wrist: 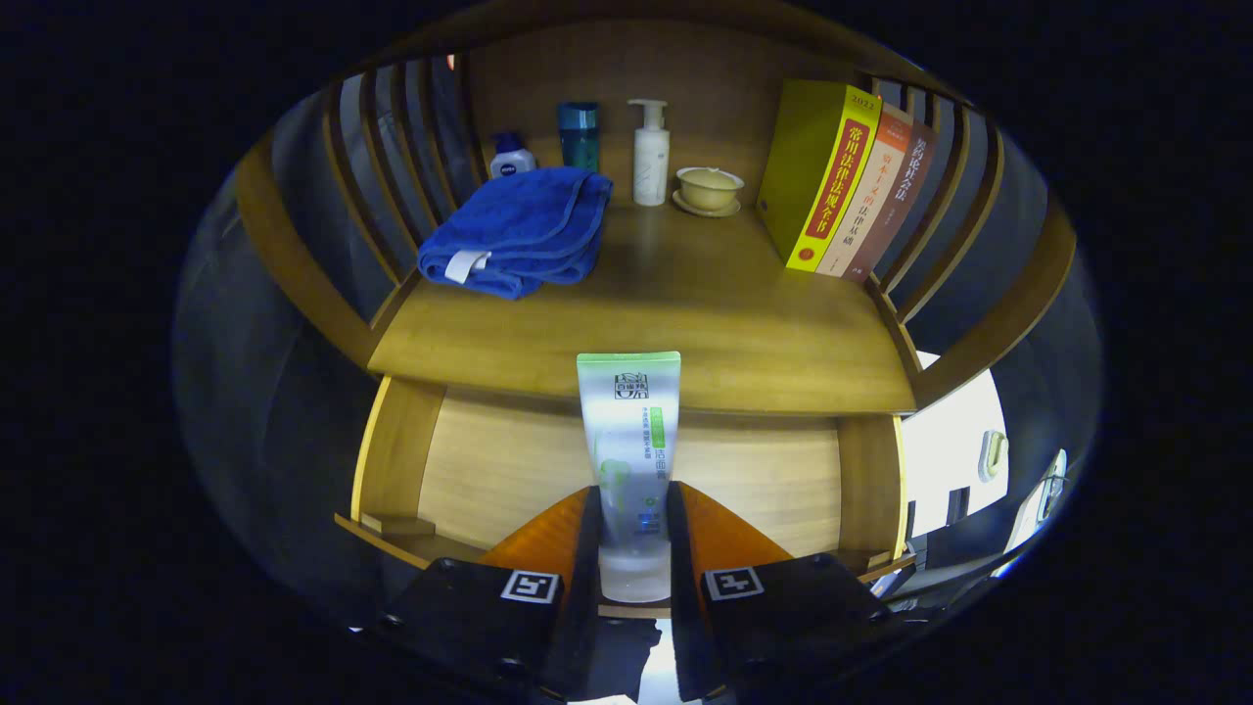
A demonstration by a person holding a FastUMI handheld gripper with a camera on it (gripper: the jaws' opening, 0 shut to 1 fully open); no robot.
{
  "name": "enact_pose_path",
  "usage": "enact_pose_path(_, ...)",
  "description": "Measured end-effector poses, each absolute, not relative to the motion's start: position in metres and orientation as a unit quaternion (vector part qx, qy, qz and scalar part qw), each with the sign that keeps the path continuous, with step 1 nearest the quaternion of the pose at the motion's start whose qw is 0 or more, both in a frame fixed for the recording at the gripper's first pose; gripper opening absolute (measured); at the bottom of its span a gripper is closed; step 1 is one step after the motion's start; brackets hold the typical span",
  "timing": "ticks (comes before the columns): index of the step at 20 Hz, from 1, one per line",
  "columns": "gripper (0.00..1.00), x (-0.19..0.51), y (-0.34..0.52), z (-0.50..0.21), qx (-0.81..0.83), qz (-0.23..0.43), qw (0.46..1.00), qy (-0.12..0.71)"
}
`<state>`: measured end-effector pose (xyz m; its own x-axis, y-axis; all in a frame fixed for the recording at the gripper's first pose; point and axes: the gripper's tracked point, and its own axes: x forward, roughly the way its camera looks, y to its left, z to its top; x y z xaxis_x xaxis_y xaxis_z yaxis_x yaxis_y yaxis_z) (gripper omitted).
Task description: Pull open the drawer, take out the items inside it, and place them on the countertop above the cabinet.
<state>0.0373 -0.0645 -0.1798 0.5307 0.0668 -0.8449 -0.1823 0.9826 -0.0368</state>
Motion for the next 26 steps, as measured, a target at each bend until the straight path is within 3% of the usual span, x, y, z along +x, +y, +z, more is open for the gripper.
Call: enact_pose_path(26, 0.40, 0.209, -0.079, -0.245, -0.068, 0.017, 0.875, 0.480)
